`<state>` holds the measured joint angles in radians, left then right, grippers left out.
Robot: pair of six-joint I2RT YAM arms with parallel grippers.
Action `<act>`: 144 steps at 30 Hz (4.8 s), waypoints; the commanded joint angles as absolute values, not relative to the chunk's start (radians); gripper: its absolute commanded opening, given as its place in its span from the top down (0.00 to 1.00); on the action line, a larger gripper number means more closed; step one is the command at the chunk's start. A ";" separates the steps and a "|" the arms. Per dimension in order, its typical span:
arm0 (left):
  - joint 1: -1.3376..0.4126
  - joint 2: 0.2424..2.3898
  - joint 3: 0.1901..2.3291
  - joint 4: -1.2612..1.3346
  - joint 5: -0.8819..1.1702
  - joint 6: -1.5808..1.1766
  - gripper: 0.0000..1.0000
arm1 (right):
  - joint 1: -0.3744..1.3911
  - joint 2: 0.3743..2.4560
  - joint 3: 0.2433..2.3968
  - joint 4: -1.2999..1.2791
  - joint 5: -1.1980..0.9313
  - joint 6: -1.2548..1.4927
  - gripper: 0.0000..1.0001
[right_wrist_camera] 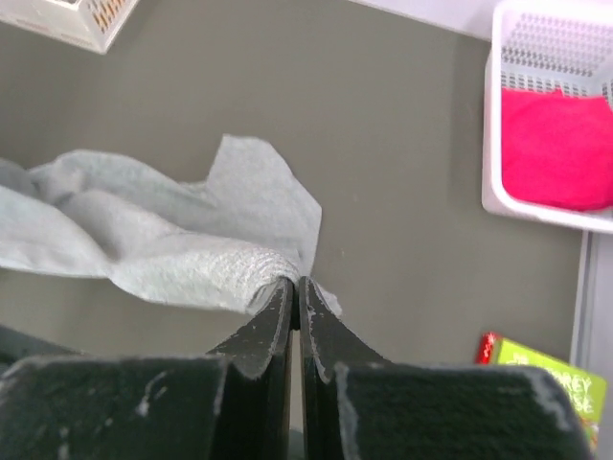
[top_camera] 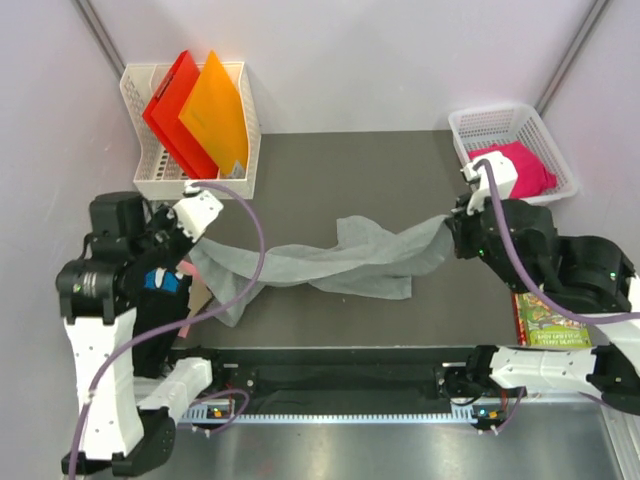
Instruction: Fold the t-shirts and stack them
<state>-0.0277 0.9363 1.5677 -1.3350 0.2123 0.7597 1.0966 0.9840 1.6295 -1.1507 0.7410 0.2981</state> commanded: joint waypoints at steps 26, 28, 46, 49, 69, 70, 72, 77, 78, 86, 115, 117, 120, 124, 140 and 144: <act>0.308 0.690 1.725 -1.251 0.532 0.666 1.00 | 0.790 0.983 2.167 -1.270 0.621 0.174 1.00; 0.331 0.741 1.683 -1.140 0.560 0.592 1.00 | 0.790 1.000 2.131 -1.183 0.661 0.160 1.00; -0.066 1.390 1.963 -0.907 0.129 0.172 1.00 | 0.553 1.548 2.232 -0.867 0.764 0.074 1.00; -0.095 1.367 2.101 -0.939 0.149 0.178 1.00 | 0.734 1.500 2.244 -0.790 0.966 -0.052 1.00; -0.086 0.986 2.168 -1.365 0.225 0.357 1.00 | 1.522 1.035 1.848 0.258 1.677 -0.903 1.00; -0.086 0.989 2.142 -1.349 0.235 0.353 1.00 | 1.438 1.035 1.848 0.305 1.645 -0.996 1.00; -0.081 1.002 2.114 -1.290 0.262 0.341 1.00 | 1.346 1.078 1.890 0.357 1.570 -1.067 1.00; -0.081 1.058 2.103 -1.177 0.273 0.334 1.00 | 1.232 1.251 1.936 0.861 1.491 -1.584 1.00; -0.081 1.077 2.126 -1.161 0.278 0.333 1.00 | 1.233 1.270 1.980 0.924 1.480 -1.627 1.00; -0.081 1.095 2.019 -1.076 0.291 0.367 1.00 | 1.128 1.246 1.880 0.670 1.408 -1.349 1.00; -0.115 1.627 1.543 -0.607 -0.129 0.571 1.00 | 0.319 1.689 1.756 -0.555 0.695 0.090 1.00; -0.115 1.722 1.664 -0.668 -0.143 0.543 1.00 | 0.314 1.709 1.767 -0.560 0.701 0.094 1.00; -0.115 1.804 1.851 -0.753 -0.172 0.508 1.00 | 0.317 1.697 1.787 -0.574 0.707 0.094 1.00; -0.115 1.751 1.999 -0.871 -0.089 0.453 1.00 | 0.344 1.527 1.776 -0.586 0.745 0.052 1.00; -0.324 0.959 1.738 -1.222 -0.067 0.420 1.00 | 1.411 0.870 1.387 0.288 1.798 -0.893 1.00; -0.322 0.971 1.787 -1.261 -0.109 0.413 1.00 | 1.408 0.923 1.422 0.293 1.760 -0.846 1.00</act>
<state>-0.3244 0.9340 1.7622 -1.1690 -0.0528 0.4206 1.3865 0.8402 1.4189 0.0360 1.4395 -0.6220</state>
